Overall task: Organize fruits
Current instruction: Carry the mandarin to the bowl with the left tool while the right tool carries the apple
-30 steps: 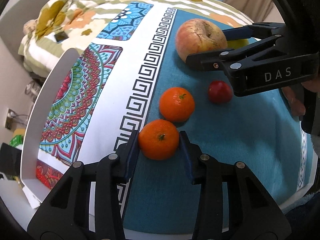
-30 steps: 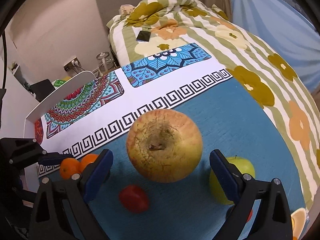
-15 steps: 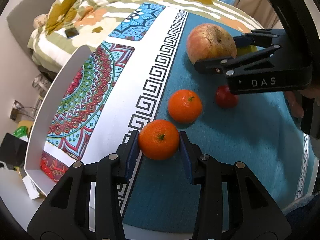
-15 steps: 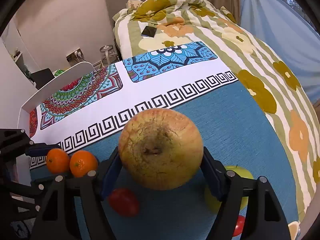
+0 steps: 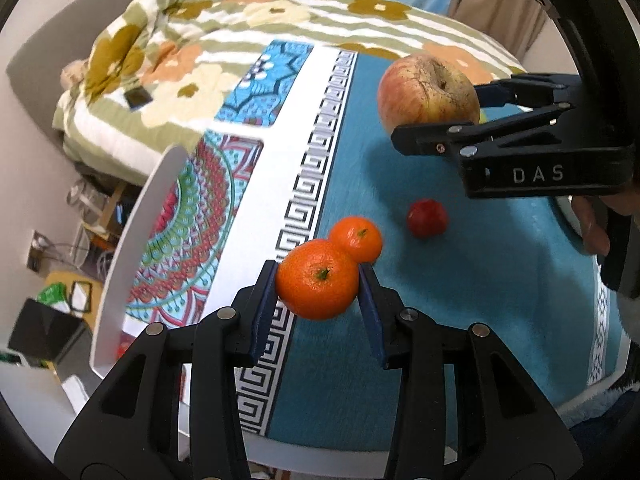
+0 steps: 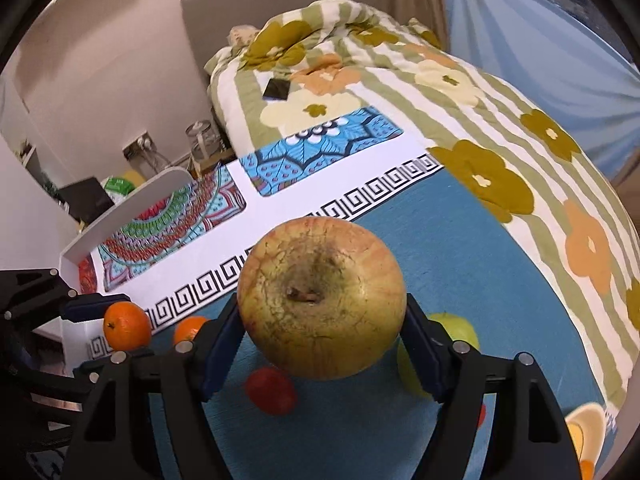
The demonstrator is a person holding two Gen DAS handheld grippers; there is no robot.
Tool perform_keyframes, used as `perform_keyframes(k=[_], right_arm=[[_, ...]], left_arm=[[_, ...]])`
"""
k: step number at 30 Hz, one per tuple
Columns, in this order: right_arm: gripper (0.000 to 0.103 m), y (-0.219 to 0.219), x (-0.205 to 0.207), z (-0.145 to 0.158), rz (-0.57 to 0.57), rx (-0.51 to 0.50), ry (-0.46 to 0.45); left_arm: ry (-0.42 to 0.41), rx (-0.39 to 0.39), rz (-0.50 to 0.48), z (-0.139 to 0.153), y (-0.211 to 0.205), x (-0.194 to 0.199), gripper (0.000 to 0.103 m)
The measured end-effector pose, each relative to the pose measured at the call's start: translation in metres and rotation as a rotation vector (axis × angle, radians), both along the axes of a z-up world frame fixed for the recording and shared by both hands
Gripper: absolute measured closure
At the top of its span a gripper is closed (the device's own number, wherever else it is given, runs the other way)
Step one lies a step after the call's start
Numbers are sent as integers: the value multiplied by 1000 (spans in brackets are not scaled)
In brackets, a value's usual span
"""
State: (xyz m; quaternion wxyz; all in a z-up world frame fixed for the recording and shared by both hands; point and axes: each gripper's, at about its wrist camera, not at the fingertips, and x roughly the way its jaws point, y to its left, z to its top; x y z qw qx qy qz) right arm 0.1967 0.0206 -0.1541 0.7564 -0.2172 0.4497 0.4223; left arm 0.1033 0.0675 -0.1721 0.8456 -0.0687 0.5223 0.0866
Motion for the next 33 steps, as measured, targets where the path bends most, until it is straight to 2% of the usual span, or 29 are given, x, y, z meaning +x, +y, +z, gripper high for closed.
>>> perform_keyframes(k=[5, 12, 21, 24, 33], right_arm=[[32, -14, -6, 21, -88, 30, 5], [32, -48, -10, 52, -276, 85, 6], [32, -119, -8, 85, -564, 88, -51], [32, -142, -7, 91, -628, 83, -66], [32, -222, 7, 95, -736, 85, -80]], left_arm=[[-34, 10, -67, 23, -3, 6, 59], [-88, 28, -208, 53, -13, 22, 59], [-131, -5, -440, 73, -45, 56, 59], [-139, -3, -503, 75, -61, 71, 59], [-161, -19, -552, 82, -117, 119, 59]])
